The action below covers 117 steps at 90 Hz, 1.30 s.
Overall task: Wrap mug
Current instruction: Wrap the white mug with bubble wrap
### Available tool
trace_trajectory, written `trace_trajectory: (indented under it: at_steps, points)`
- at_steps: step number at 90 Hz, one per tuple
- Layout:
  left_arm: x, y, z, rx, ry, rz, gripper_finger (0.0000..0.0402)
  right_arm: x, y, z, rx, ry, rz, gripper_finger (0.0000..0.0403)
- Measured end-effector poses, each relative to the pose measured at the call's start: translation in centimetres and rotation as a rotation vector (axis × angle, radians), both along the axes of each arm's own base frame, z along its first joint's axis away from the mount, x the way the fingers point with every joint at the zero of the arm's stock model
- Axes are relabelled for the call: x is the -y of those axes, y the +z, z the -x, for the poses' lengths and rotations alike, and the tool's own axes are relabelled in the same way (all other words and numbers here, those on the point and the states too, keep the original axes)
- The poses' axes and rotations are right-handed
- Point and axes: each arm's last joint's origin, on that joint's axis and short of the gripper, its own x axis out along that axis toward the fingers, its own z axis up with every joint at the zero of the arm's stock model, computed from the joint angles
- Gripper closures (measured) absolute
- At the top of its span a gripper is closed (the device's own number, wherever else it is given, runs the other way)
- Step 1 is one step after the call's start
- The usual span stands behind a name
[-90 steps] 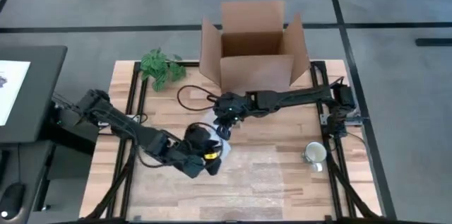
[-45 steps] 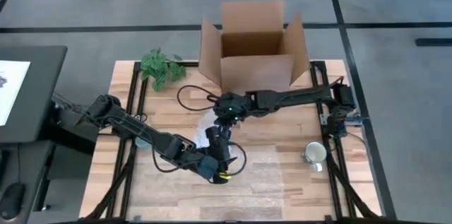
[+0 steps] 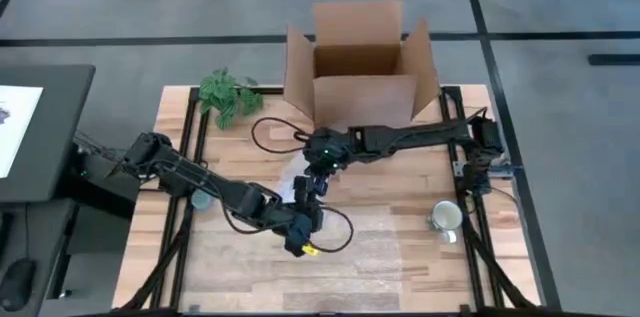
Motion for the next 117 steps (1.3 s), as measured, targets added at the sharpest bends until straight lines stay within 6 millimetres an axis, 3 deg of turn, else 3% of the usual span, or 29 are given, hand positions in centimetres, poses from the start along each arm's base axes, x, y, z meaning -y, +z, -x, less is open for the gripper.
trace_trajectory:
  at_steps: [20,40,58,85,101,117]
  points:
    - [-0.3,-0.6,0.4,-0.057,-0.042,-0.146,0.0198,0.5,0.0,0.0,0.003,-0.012,-0.031,0.0403]
    - [-0.5,-1.4,0.6,-0.089,-0.04,-0.177,0.021,0.6,0.0,0.0,0.002,-0.007,-0.038,0.0403]
    - [-0.7,-1.5,0.7,-0.079,0.0,-0.204,0.0264,0.6,0.0,0.0,0.003,-0.004,-0.05,0.0403]
    - [-1.1,-1.5,0.8,-0.044,0.108,-0.201,0.0392,0.4,0.2,-0.2,0.024,-0.047,-0.098,0.0403]
    - [-0.9,-1.7,1.5,-0.073,0.167,-0.19,0.0401,0.1,0.1,-0.2,0.021,-0.089,-0.146,0.0394]
    - [-0.2,-2.0,2.6,-0.094,0.209,-0.195,0.0401,0.0,0.1,-0.2,0.019,-0.092,-0.146,0.0333]
